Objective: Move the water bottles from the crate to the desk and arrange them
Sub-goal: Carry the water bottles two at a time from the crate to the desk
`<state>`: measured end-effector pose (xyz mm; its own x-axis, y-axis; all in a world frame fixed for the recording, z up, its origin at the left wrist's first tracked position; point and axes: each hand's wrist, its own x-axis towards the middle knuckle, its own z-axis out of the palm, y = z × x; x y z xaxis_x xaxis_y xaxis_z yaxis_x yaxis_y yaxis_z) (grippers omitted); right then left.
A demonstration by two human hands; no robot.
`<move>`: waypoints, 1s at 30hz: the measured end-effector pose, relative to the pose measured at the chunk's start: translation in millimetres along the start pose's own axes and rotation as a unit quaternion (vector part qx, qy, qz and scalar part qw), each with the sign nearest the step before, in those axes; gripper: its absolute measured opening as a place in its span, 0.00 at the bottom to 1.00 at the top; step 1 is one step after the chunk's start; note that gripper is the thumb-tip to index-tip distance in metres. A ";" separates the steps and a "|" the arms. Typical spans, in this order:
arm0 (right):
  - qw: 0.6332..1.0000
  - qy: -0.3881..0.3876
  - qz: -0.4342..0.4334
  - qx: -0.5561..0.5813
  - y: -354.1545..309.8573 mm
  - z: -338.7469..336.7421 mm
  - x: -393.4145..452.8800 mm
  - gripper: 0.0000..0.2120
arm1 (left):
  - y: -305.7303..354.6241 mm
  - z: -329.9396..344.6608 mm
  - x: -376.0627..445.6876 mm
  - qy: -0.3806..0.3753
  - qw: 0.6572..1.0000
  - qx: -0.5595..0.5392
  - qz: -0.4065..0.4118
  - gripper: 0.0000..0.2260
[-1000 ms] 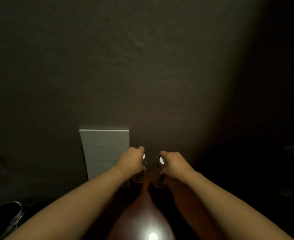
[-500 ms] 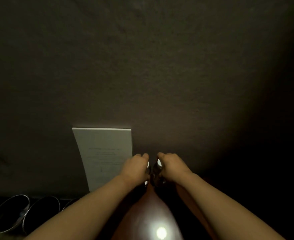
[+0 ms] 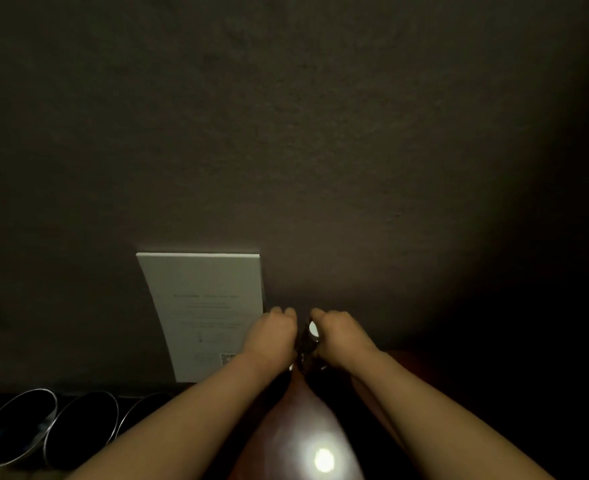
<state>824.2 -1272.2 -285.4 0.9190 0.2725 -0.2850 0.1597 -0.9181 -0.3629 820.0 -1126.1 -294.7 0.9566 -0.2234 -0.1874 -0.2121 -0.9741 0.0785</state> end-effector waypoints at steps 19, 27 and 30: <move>0.996 0.086 0.019 -0.004 -24.0 -28.5 -42.7 0.34 | -5.5 -58.7 -48.7 0.054 0.997 -0.057 0.018 0.14; 0.993 0.111 -0.011 -0.037 -81.5 -65.4 -100.1 0.35 | -29.1 -104.6 -118.7 0.044 0.998 -0.044 -0.006 0.21; 0.993 0.105 -0.021 -0.043 -112.7 -70.0 -122.7 0.33 | -48.6 -118.0 -153.9 0.038 0.999 -0.019 -0.015 0.24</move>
<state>718.6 -1222.3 -147.3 0.9643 0.2532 -0.0777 0.2210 -0.9309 -0.2908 706.7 -1040.3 -154.1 0.9751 -0.1899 -0.1144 -0.1772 -0.9777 0.1124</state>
